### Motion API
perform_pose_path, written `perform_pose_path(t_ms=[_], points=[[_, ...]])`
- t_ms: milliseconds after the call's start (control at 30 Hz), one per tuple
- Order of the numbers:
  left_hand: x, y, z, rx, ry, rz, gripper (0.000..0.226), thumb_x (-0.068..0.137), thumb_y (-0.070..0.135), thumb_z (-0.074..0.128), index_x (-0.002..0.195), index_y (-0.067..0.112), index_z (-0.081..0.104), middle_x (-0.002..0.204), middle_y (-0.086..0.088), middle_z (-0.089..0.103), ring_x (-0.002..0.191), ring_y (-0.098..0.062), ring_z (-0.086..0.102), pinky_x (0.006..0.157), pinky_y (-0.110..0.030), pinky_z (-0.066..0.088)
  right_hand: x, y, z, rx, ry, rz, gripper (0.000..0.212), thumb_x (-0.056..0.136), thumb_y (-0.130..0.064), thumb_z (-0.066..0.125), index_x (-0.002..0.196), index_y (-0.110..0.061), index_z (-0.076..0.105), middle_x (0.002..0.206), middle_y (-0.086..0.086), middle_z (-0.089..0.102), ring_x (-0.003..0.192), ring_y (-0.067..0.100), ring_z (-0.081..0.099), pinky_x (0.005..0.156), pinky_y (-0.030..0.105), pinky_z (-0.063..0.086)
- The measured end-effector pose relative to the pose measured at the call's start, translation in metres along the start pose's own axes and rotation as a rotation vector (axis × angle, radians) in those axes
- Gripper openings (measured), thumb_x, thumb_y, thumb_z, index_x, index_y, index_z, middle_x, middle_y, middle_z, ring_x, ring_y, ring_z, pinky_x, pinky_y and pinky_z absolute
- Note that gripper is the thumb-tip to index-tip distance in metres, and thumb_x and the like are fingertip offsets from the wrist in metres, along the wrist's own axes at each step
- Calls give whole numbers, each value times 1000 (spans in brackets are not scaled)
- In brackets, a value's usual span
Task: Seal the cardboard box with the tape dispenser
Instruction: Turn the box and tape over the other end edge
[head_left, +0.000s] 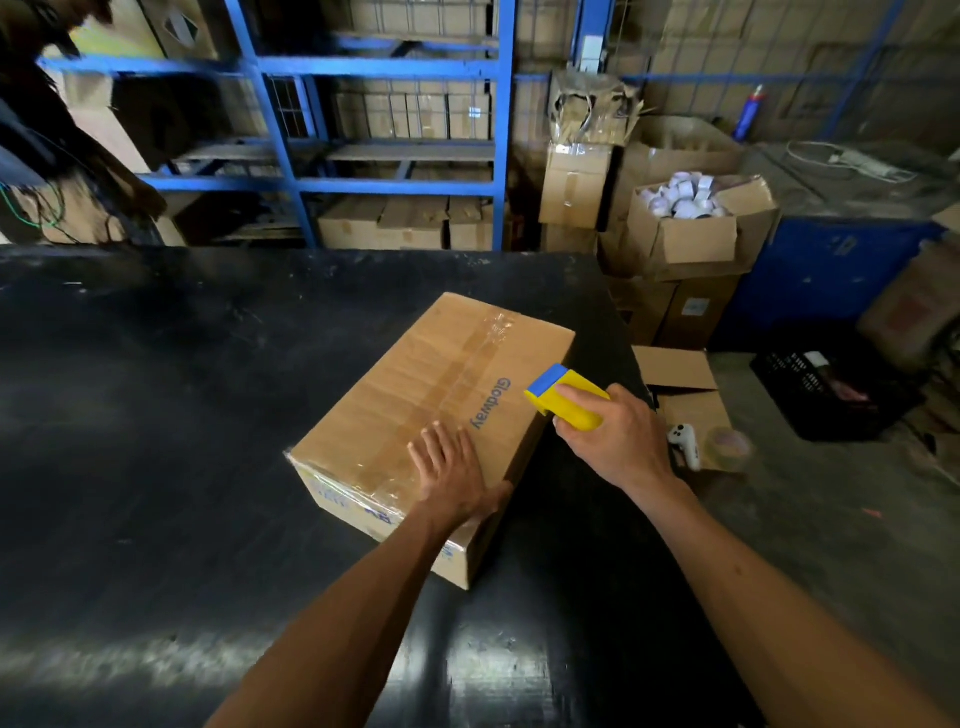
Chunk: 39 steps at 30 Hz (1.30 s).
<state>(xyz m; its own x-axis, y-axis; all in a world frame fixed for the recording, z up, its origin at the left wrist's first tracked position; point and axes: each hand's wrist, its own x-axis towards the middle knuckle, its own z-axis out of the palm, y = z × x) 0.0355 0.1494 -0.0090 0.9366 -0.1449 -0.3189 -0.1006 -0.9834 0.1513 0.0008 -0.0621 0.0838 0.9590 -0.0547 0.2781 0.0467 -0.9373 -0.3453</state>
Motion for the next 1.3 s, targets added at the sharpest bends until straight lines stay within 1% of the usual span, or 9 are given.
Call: perform_pose_path(t_ms=[167,300,400,533,800,933,1100,1200,1300], points=[[6,-68,-20,77,-44,243,119,80,78,50,155,12,-14,158,-21,-25,145,-40,-24,117,-58,-12,6,2,4,166,64,179,51,79,-59,66,128,-45,60,86,1,50,87,24,55,76,39,49],[20,-128,-57,281,-166,323,128,66,68,74,156,16,0,165,-11,-8,151,-31,-7,119,-61,1,9,2,-2,138,72,169,50,79,-59,67,127,-46,61,85,1,51,87,25,57,72,37,47],[20,-109,-68,340,-155,248,140,54,69,81,155,16,-1,164,-12,-1,150,-35,2,114,-71,7,13,2,-3,171,81,194,50,80,-58,67,127,-45,61,85,1,53,87,25,58,74,39,50],[23,-28,-44,84,-67,230,154,48,78,78,152,26,-22,159,-18,-26,146,-45,-18,108,-76,-3,16,3,-2,178,61,188,51,80,-58,68,128,-44,61,85,0,53,86,22,57,73,36,47],[37,13,-19,130,-17,205,104,82,58,68,157,31,1,164,-18,-1,148,-46,1,107,-79,9,16,32,-3,249,69,246,49,78,-59,68,125,-46,62,84,1,56,86,21,57,73,35,49],[35,-13,-37,268,-79,403,87,89,52,62,157,32,12,162,-20,10,146,-42,15,114,-67,16,22,41,2,337,86,333,51,71,-65,67,121,-53,61,89,-3,63,90,17,59,80,38,51],[25,-69,-53,272,-203,547,88,89,31,70,156,30,14,164,-13,-5,150,-36,-1,120,-45,7,28,49,1,380,100,354,54,67,-70,63,120,-56,61,92,-4,66,93,18,60,84,40,51],[15,-60,-67,207,-240,423,83,87,48,67,155,29,23,165,-9,7,150,-30,12,120,-53,12,31,48,-3,425,105,400,52,66,-67,66,117,-56,62,96,-7,68,93,15,60,83,35,51],[-1,7,-63,-177,-87,186,93,78,79,51,150,22,33,163,-7,18,147,-32,22,118,-59,18,35,42,-5,481,107,409,48,67,-62,70,114,-53,66,96,-10,71,88,11,62,81,32,52]])
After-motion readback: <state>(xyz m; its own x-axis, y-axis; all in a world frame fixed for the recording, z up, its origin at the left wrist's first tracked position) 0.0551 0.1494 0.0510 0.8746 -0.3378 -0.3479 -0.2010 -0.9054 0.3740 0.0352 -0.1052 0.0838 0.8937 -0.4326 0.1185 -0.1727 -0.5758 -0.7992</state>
